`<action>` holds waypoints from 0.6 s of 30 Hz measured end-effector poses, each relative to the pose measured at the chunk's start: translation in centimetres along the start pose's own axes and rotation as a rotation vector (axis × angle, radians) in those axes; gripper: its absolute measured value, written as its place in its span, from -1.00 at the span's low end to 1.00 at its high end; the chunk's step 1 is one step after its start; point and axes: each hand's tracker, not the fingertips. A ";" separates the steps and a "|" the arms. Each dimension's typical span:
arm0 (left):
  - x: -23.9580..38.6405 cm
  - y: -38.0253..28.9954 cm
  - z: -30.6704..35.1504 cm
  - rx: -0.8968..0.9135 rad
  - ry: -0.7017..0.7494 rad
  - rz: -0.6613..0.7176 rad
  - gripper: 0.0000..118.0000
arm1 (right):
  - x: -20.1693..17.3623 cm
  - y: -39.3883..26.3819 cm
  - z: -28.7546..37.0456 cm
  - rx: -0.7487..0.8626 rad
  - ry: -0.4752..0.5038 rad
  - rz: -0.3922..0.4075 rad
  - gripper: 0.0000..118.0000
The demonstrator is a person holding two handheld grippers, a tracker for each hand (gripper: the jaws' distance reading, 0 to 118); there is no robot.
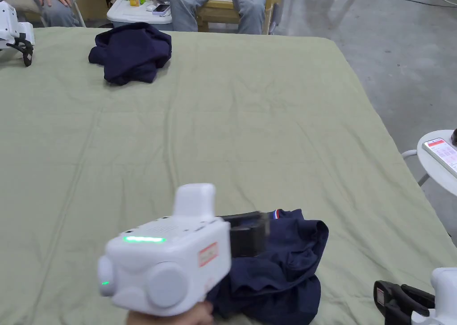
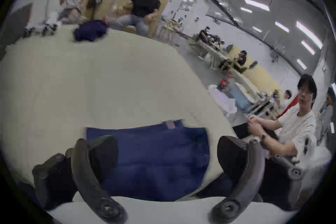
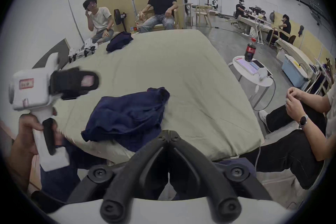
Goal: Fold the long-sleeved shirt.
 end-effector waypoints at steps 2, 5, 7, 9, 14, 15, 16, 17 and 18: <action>-3.1 -0.6 0.6 -0.091 0.019 -0.011 0.16 | -0.5 -0.1 -0.5 -0.005 0.021 0.003 -0.99; -5.6 -2.4 -0.1 -0.151 0.095 0.020 -1.00 | -1.2 -0.2 -1.0 -0.018 0.044 0.007 -0.99; -6.3 -2.4 -1.4 -0.187 0.070 0.020 -1.00 | -1.6 -0.3 -1.0 -0.026 0.046 0.024 -0.99; -5.8 -2.7 -2.3 -0.200 0.037 0.009 -1.00 | -1.8 -0.2 -0.8 -0.026 0.051 0.028 -0.99; -2.5 -4.8 -7.0 -0.291 -0.012 -0.116 -1.00 | -1.6 -0.2 -0.6 -0.029 0.043 0.028 -0.99; -1.4 -5.2 -7.2 -0.303 -0.027 -0.129 -1.00 | -1.5 -0.2 -0.5 -0.029 0.041 0.024 -0.99; -0.5 -5.4 -7.6 -0.303 -0.030 -0.146 -1.00 | -1.3 -0.3 -0.4 -0.029 0.038 0.020 -0.99; 0.3 -5.5 -7.8 -0.292 -0.037 -0.160 -1.00 | -1.2 -0.3 -0.3 -0.029 0.033 0.018 -0.99; 1.1 -5.6 -7.8 -0.291 -0.061 -0.163 -1.00 | -1.0 -0.4 -0.1 -0.029 0.026 0.016 -0.99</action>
